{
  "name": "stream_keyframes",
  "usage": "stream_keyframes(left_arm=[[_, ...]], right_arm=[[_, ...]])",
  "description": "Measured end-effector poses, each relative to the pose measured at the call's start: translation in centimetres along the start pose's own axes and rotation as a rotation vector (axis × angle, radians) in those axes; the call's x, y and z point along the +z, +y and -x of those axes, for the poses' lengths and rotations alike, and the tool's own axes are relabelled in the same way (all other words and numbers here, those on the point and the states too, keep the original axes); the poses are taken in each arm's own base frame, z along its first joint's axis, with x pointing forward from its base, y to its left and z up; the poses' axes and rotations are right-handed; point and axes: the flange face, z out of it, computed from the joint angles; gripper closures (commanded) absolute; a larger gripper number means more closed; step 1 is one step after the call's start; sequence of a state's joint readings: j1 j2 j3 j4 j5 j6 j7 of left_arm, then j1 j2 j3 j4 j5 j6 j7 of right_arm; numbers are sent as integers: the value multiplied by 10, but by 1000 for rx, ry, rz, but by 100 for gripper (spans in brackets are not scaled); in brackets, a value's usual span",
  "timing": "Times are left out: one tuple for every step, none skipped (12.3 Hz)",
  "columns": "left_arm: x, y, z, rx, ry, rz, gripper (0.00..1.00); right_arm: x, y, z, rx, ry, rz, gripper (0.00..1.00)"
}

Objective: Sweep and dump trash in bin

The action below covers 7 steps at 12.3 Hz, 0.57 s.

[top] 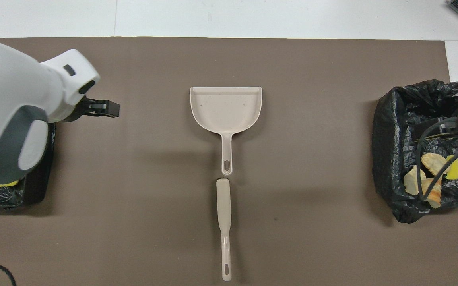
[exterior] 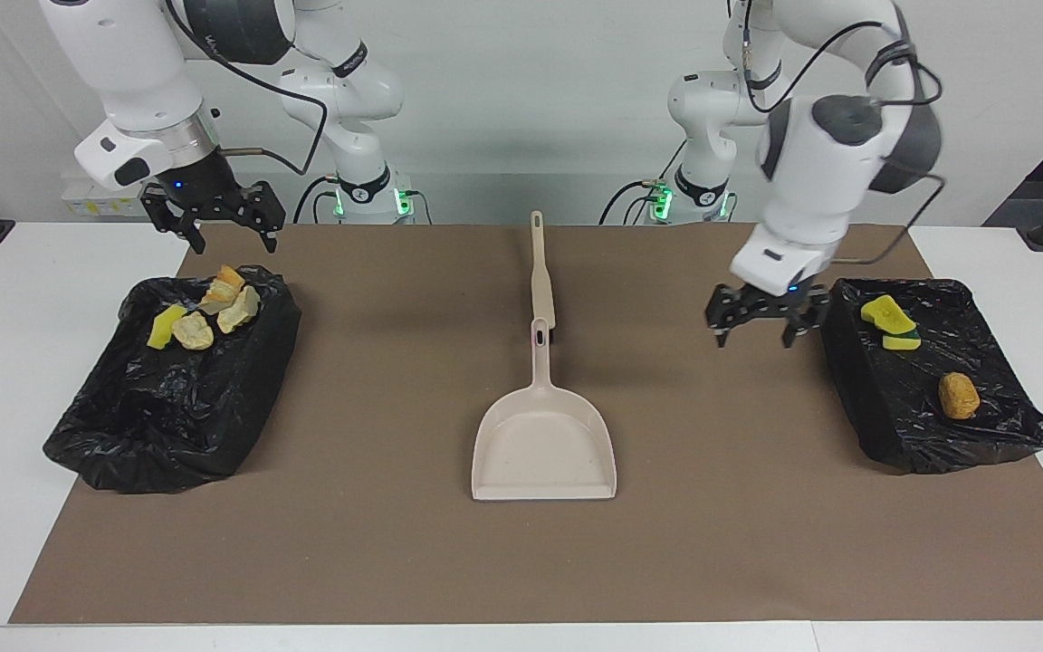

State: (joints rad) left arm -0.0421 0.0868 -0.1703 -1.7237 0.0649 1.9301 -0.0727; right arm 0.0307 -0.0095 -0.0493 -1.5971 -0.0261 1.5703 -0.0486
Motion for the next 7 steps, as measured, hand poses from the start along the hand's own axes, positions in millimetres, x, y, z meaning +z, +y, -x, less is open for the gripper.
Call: stream_keyframes(left_arm=[[-11,-24,5,17,-8,4,0],[-23,-42,11,22,-17,12,0],[-35,-52,15,17,-16,17,0],[-48,-58,18,11,-10,19,0],[-62,-61,22,5,-11,19,0],[-75,-64,26,0,-19,18,0],[-90,-68,32,-8,-35,17,0]], right_arm=[[0,0,0,0,0,0,0],[0,0,0,0,0,0,0],[0,0,0,0,0,0,0],[0,0,0,0,0,0,0],[0,0,0,0,0,0,0],[0,0,0,0,0,0,0],[0,0,0,0,0,0,0]])
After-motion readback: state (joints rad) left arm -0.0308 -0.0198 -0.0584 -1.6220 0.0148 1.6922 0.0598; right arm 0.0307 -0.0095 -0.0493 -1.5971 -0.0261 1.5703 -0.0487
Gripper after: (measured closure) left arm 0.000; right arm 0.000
